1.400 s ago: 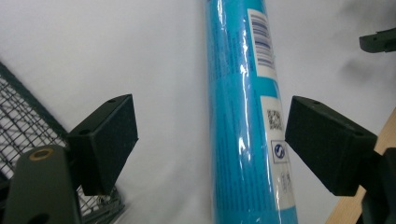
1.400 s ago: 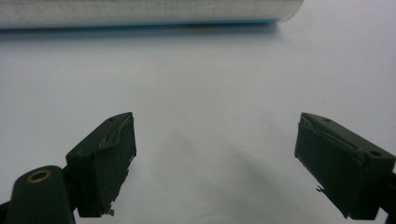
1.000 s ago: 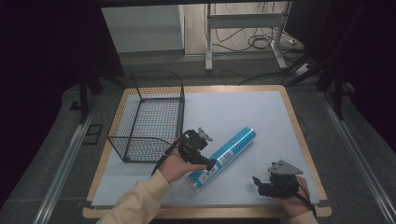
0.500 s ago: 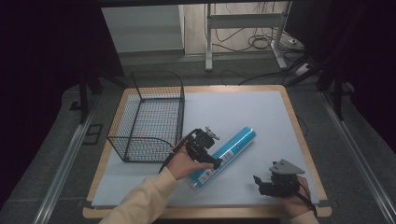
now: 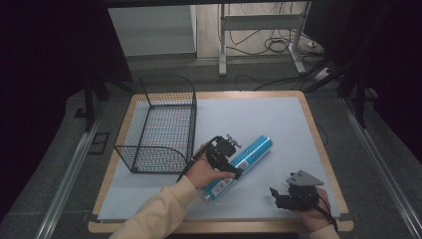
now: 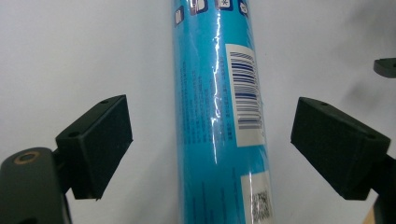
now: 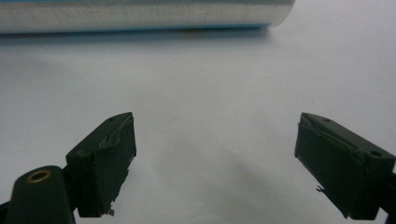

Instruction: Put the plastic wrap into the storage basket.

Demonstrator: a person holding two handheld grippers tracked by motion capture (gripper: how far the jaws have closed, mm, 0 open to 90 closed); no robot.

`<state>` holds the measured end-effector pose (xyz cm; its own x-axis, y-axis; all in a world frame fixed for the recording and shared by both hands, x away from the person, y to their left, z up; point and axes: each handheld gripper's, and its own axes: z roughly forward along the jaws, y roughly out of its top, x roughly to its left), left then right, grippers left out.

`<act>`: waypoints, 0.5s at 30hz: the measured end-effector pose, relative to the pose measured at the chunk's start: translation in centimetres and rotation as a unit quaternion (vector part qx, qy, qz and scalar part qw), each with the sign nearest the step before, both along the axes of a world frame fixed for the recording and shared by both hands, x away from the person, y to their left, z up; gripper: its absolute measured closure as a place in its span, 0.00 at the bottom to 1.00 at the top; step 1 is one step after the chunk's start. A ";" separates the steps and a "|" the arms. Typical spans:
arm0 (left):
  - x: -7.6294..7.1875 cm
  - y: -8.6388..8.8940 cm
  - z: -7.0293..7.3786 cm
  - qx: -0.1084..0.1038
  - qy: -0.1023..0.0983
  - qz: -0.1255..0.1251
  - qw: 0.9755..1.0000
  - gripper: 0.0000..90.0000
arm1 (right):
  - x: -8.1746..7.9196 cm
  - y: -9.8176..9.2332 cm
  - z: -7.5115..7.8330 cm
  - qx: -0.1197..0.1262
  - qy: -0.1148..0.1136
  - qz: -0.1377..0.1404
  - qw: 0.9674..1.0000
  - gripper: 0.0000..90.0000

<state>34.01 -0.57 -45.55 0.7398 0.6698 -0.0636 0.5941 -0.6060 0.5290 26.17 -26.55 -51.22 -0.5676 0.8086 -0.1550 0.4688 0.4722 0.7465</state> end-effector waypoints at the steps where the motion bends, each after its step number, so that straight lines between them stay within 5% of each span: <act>1: 0.1 -0.1 -0.1 0.003 0.001 -0.001 1.000 0.14 | 0.0 0.0 0.0 0.000 0.000 0.000 1.000 0.14; 15: 1.6 -2.6 -1.9 0.025 0.019 -0.001 1.000 0.16 | 0.0 -0.1 0.0 -0.001 0.001 0.001 1.000 0.14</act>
